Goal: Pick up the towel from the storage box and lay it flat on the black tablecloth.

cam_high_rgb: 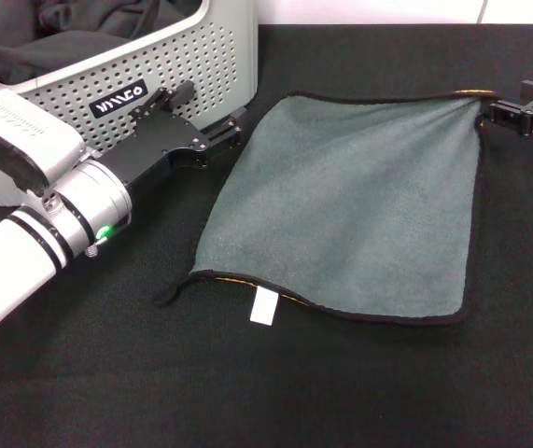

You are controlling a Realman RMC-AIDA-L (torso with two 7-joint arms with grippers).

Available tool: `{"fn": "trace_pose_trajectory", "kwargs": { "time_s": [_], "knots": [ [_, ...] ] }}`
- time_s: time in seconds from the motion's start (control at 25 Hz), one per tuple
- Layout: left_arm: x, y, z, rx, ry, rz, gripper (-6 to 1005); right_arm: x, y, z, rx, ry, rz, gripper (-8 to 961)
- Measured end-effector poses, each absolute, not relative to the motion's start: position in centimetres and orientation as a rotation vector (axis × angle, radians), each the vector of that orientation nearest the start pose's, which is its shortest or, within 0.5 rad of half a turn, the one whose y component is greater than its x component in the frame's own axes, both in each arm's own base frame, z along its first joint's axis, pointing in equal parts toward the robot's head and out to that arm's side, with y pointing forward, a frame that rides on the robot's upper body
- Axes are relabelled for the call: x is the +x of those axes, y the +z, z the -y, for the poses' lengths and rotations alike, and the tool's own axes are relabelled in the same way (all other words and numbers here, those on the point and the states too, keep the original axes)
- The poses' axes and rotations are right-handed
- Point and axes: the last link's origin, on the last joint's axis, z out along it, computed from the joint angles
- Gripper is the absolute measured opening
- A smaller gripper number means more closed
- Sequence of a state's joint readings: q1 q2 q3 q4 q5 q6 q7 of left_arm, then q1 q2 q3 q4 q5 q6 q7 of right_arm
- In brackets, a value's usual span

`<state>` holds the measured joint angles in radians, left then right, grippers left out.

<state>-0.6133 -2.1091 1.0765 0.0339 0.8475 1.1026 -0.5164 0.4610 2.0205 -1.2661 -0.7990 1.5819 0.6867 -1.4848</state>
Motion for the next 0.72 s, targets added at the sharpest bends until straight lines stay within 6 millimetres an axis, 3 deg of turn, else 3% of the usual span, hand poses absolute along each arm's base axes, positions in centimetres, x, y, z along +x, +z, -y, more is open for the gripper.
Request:
{"fn": "trace_pose_trajectory", "kwargs": {
  "time_s": [0.08,0.2,0.48,0.72],
  "knots": [
    [-28.0,-6.4,-35.3,-2.086,-0.762,0.553,759,27.0,1.7,-41.0,-2.144,0.464,-0.801,645],
    [-28.0,-6.3,-35.1,-2.088,-0.770,0.549,869,26.7,1.2,-41.0,-2.172,0.451,-0.782,691],
    [-27.6,-6.7,-34.3,-2.128,-0.800,0.518,892,24.6,-0.3,-40.3,-2.423,0.412,-0.757,849],
    [-27.7,-6.7,-33.3,-2.140,-0.839,0.498,888,25.6,1.9,-40.4,-2.348,0.409,-0.803,874]
  ]
}}
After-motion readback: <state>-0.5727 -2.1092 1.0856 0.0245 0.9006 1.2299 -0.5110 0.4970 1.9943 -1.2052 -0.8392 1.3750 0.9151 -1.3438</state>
